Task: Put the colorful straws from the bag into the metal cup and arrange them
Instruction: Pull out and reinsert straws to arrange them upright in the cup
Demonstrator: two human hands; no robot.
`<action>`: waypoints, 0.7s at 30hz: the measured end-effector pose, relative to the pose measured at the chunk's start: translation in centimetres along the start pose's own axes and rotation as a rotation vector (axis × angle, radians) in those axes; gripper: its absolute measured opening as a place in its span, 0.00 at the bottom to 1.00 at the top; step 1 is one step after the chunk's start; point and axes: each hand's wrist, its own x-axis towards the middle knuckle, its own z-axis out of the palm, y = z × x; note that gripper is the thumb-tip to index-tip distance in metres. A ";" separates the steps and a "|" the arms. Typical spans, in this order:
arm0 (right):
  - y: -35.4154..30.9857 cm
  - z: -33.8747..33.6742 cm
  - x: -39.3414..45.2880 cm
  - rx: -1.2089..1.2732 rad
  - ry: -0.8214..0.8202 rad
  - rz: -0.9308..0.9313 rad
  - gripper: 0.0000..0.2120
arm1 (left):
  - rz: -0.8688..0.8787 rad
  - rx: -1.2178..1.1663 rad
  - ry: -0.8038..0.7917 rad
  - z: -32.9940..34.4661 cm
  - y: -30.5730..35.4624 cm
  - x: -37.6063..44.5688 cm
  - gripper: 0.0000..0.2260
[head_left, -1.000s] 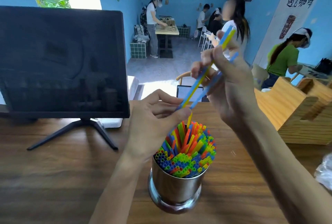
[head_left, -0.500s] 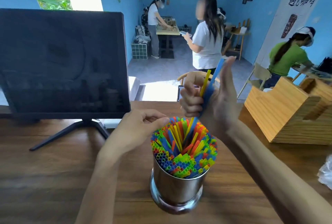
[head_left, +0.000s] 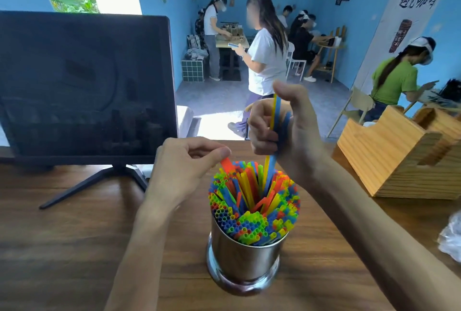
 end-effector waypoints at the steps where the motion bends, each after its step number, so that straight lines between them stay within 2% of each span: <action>1: -0.3 0.3 0.0 -0.007 -0.004 -0.014 0.22 | 0.049 0.024 0.043 -0.1 0.2 0.0 0.06; 5: -1.4 1.5 0.4 0.019 -0.047 -0.126 0.15 | 0.194 0.104 0.116 0.4 1.0 -0.3 0.06; 8: -1.3 1.9 0.6 0.112 -0.117 -0.126 0.15 | 0.252 0.138 0.100 0.9 1.4 -0.5 0.12; 10: -0.5 2.1 0.6 0.062 -0.059 -0.102 0.14 | 0.270 0.125 0.078 0.9 1.7 -0.4 0.15; 13: -0.3 2.1 0.4 -0.013 0.064 -0.181 0.10 | 0.254 0.096 0.082 0.8 1.9 0.1 0.11; 16: -1.8 1.9 0.2 0.057 0.097 -0.271 0.13 | 0.206 0.078 0.047 1.0 1.8 0.6 0.07; 21: -3.2 1.6 -1.0 0.179 -0.019 -0.250 0.22 | 0.178 0.096 0.019 1.4 1.4 0.4 0.06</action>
